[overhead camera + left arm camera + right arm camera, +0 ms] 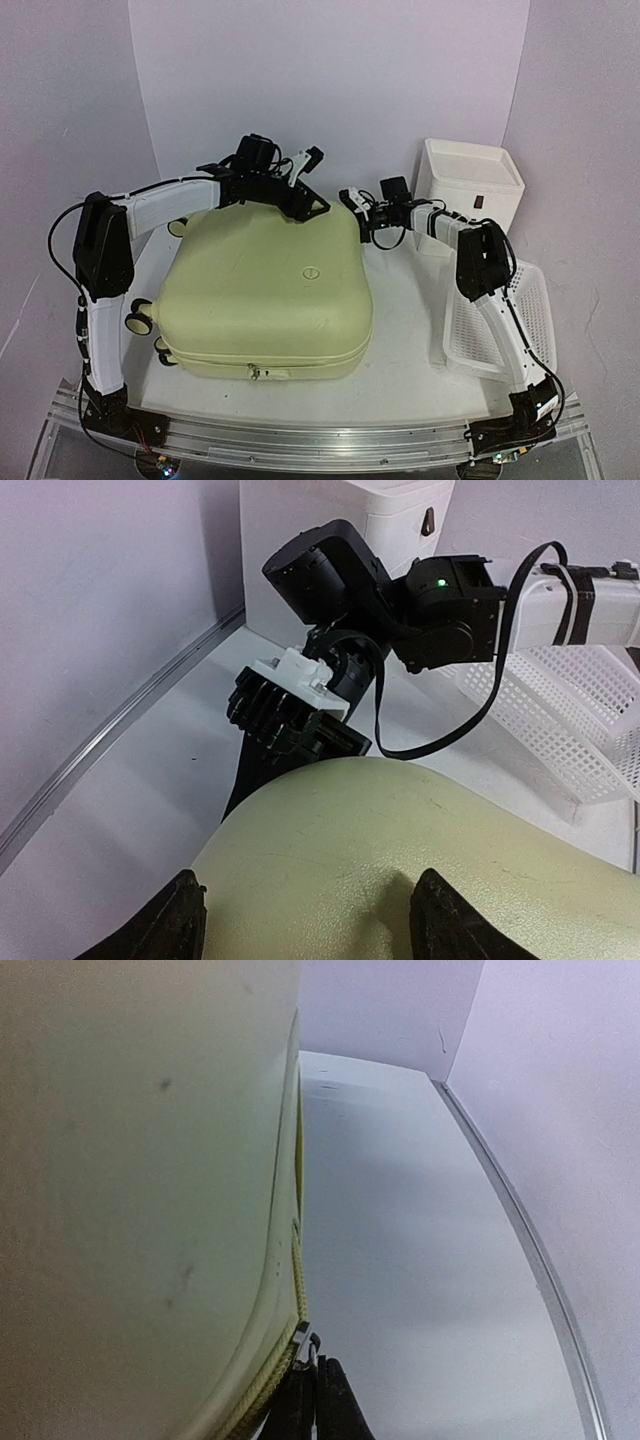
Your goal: Open, take out, and arrange the luggage
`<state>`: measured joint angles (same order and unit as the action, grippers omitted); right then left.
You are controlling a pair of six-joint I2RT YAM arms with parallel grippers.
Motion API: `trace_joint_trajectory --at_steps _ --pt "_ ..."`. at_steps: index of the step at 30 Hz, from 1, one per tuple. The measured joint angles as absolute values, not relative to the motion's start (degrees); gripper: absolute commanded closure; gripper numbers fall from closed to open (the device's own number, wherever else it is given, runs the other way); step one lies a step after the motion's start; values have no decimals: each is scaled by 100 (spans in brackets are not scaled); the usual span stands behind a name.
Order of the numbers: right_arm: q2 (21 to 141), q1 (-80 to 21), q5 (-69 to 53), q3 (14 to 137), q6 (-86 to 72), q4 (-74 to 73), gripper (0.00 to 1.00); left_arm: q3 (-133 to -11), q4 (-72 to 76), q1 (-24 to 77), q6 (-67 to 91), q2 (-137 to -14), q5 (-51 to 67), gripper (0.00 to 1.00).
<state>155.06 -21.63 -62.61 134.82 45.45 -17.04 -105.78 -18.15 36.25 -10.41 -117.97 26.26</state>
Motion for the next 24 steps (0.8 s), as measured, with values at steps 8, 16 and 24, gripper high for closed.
trace_joint_trajectory --at_steps 8,16,24 --pt "14623 -2171 -4845 11664 3356 -764 52 -10617 -1892 3632 -832 -11749 2515 24" --pt "12943 -1804 -3555 10106 2641 -1258 2 -10173 -2526 3245 -49 -10978 2685 13" --pt "10573 -1992 -2991 9214 1763 -2609 2 -8265 -3824 2222 620 -8302 2469 8"
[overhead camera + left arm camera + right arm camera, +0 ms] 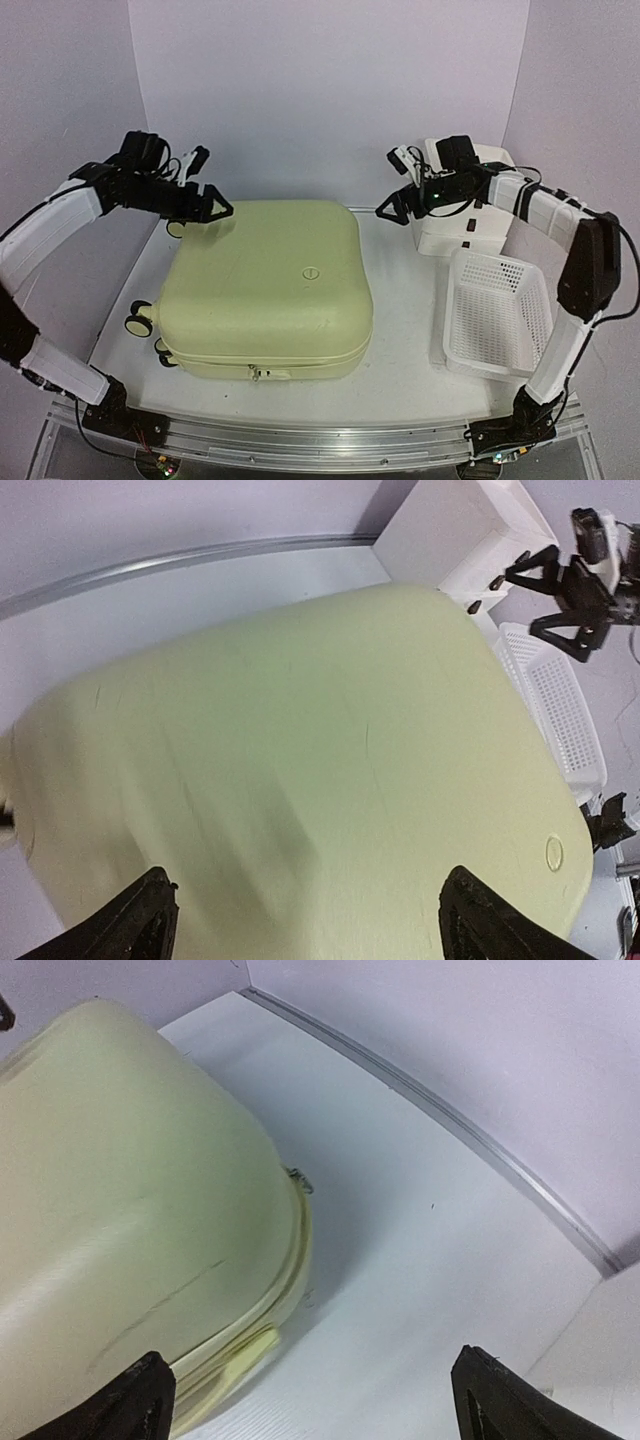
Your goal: Open, take out, and arrange the luggage
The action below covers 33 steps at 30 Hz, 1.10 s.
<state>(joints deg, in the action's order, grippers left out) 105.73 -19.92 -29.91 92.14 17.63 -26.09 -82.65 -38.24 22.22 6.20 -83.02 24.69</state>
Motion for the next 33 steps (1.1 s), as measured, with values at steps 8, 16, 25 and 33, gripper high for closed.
trace_joint_trajectory --at_steps 8,16,25,33 --pt "8560 -2508 -2016 8217 -1509 -4558 2 -6643 -5017 1935 1503 -6324 2058 10" --pt "7948 -4259 -2010 7091 -3131 -4727 2 -6165 -4965 1682 1970 -6276 2040 10" --pt "7721 -5205 -1837 6361 -4139 -3496 2 -5778 -4018 1472 2265 -6396 2397 17" --pt "7752 -5205 -1426 6396 -4554 -3465 2 -6219 -2880 1544 2659 -7585 2545 19"
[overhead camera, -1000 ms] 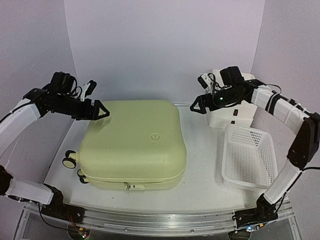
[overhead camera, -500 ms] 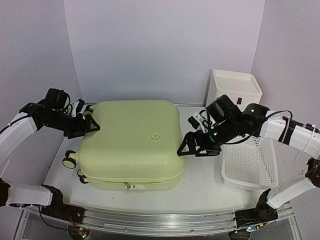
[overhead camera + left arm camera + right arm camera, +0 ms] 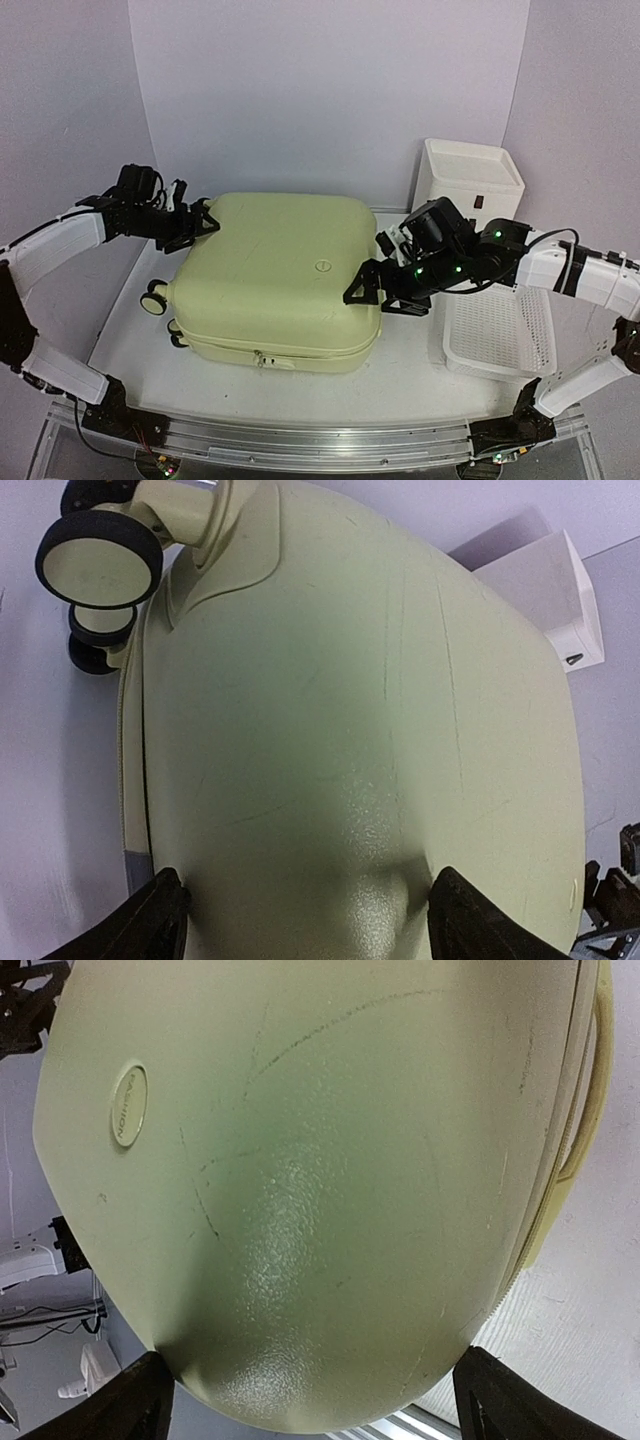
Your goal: Open, take out, and arrange the luggage
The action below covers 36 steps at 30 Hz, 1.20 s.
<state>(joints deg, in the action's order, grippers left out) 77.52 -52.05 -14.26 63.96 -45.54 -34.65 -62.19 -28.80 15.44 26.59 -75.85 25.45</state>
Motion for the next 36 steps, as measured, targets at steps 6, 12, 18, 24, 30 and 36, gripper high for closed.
trace_joint_trajectory --at_steps 6,12,18,24,30,36 --pt "8029 -5170 -1066 6707 -4676 -3599 2 -7397 -2255 1664 2694 -9032 2587 20" --pt "8368 -4921 -1015 7030 -4670 -3557 2 -8823 -2150 1699 2495 -10368 2757 17" --pt "8409 -4814 -768 7129 -4388 -3568 2 -9935 -3194 1839 1789 -10809 2652 6" --pt "8176 -4748 -174 7118 -3986 -3736 2 -9911 -4517 2196 1280 -9354 2112 1" --pt "7754 -4626 309 6849 -3765 -4014 2 -8294 -4641 2270 1382 -6204 2064 3" --pt "7317 -4598 655 6473 -3756 -4143 2 -5553 -4204 3225 2069 -4289 1741 25"
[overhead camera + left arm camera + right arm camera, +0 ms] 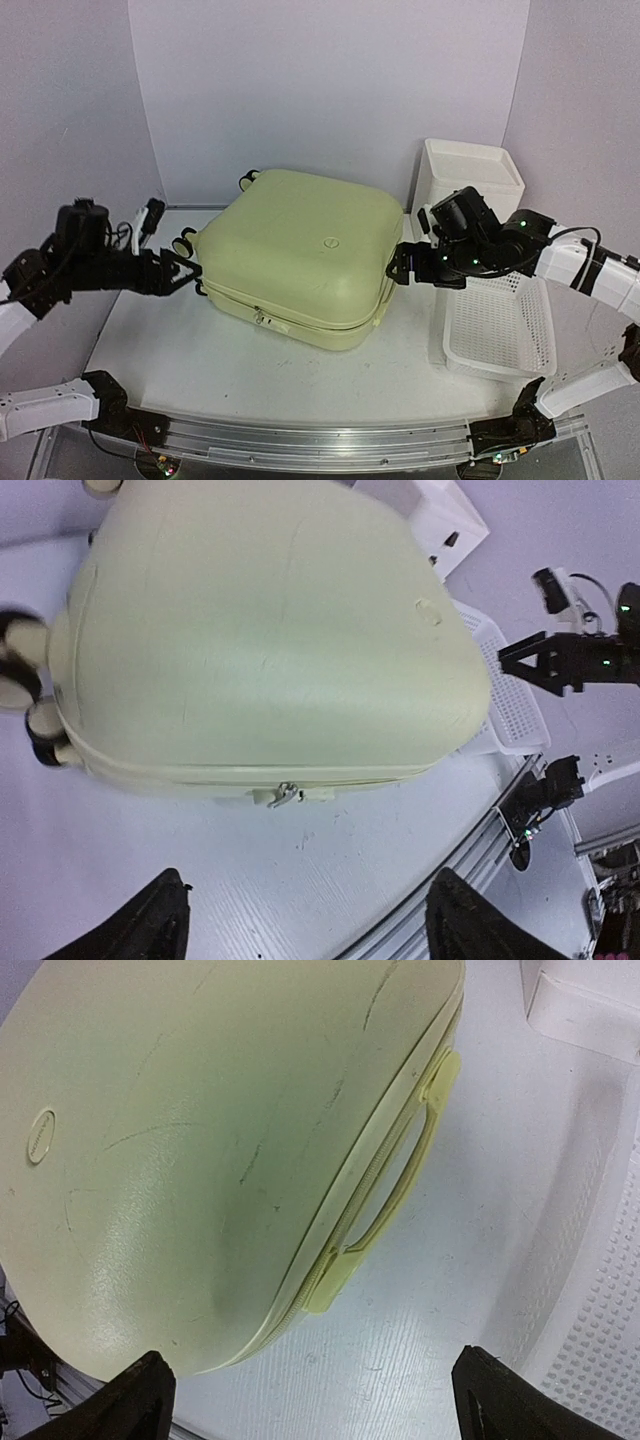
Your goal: Open, take out, and arrange the luggage
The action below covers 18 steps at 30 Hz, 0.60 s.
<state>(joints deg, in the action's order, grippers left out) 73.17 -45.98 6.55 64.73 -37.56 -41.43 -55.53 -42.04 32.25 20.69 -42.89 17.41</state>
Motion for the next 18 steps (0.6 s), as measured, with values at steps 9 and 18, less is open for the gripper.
trace_joint_trajectory --at_steps 9,18 --pt "7273 -4587 661 6440 -3839 -4171 2 -2764 -2335 5133 2432 -3673 -209 28" --pt "7297 -4589 539 6326 -4053 -4180 2 -2324 196 6226 2130 -5439 -1741 41"
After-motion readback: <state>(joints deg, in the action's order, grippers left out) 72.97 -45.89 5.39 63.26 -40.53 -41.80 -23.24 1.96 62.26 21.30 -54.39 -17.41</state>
